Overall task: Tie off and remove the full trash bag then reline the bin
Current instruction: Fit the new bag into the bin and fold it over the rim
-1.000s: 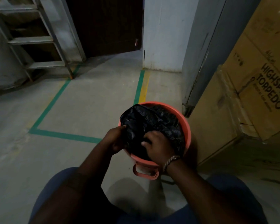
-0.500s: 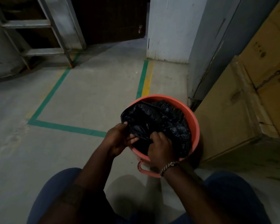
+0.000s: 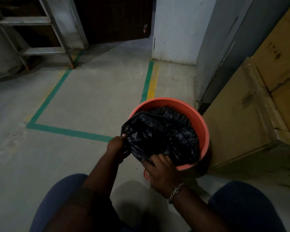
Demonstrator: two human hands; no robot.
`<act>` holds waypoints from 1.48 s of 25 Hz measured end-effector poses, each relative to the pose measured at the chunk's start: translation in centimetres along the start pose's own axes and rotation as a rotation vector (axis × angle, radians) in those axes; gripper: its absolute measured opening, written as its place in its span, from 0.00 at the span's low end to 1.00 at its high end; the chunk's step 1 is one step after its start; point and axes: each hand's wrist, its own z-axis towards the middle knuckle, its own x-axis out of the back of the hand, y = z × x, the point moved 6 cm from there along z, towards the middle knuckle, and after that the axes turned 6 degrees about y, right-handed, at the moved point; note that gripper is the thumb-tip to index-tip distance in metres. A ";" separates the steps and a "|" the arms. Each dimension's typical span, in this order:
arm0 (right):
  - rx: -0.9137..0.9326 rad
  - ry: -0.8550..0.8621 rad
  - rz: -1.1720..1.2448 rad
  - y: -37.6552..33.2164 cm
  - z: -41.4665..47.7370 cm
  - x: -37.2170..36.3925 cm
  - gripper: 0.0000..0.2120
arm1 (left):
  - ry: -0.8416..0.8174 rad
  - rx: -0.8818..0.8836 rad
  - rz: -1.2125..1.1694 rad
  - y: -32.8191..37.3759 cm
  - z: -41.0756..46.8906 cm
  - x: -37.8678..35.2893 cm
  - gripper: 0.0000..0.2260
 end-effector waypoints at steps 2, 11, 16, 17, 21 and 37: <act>-0.031 -0.030 0.018 0.1 -0.1 -0.1 0.18 | -0.031 -0.080 0.064 0.1 0.4 0.0 0.13; 0.006 -0.158 0.237 2.0 -0.7 -0.9 0.30 | -0.007 -0.200 0.102 2.7 -1.5 -0.4 0.07; 0.032 -0.158 0.270 3.6 -1.3 0.5 0.24 | -0.031 -0.119 0.052 2.7 -2.0 -1.0 0.03; 0.029 -0.150 0.265 4.2 -1.3 0.8 0.24 | -0.013 -0.094 -0.006 2.7 -2.0 -1.0 0.03; -0.020 -0.140 0.232 6.6 -1.5 1.6 0.23 | 0.002 -0.147 0.099 2.4 -1.6 -1.3 0.08; 0.106 -0.015 0.013 3.5 -1.9 2.6 0.03 | 0.033 0.102 0.019 1.6 -2.7 -0.4 0.07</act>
